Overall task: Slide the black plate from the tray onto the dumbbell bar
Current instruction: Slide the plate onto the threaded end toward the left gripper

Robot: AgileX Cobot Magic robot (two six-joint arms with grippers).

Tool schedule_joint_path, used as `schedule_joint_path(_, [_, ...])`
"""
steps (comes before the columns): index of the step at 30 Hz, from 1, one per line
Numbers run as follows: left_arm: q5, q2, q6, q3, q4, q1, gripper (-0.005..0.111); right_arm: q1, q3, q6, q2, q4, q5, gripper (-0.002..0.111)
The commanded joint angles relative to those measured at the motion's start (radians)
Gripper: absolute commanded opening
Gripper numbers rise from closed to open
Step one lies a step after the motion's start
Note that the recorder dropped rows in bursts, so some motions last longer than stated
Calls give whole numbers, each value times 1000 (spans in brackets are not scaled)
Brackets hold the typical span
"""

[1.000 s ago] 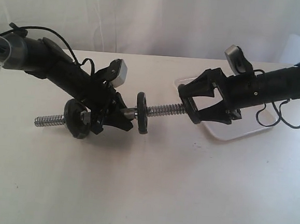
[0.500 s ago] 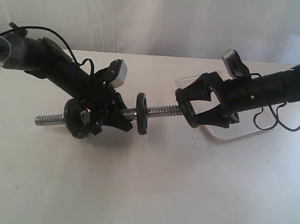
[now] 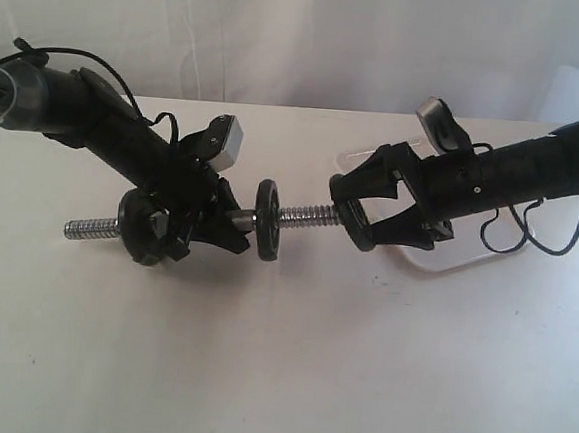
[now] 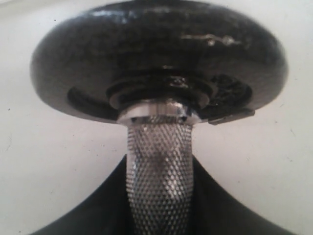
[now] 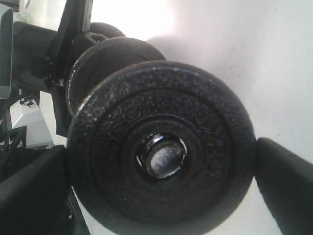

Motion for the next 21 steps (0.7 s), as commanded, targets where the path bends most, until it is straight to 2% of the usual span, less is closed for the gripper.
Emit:
schedule_joint_path(1, [73, -58, 16, -17, -584, -6, 0, 13, 24, -15, -16, 71, 67, 0])
schedule_joint_path(13, [77, -60, 38, -17, -647, -6, 0, 9, 48, -89, -19, 236, 67, 0])
schedule_joint_path(21, [69, -60, 91, -17, -746, -6, 0, 9, 48, -142, -36, 276, 67, 0])
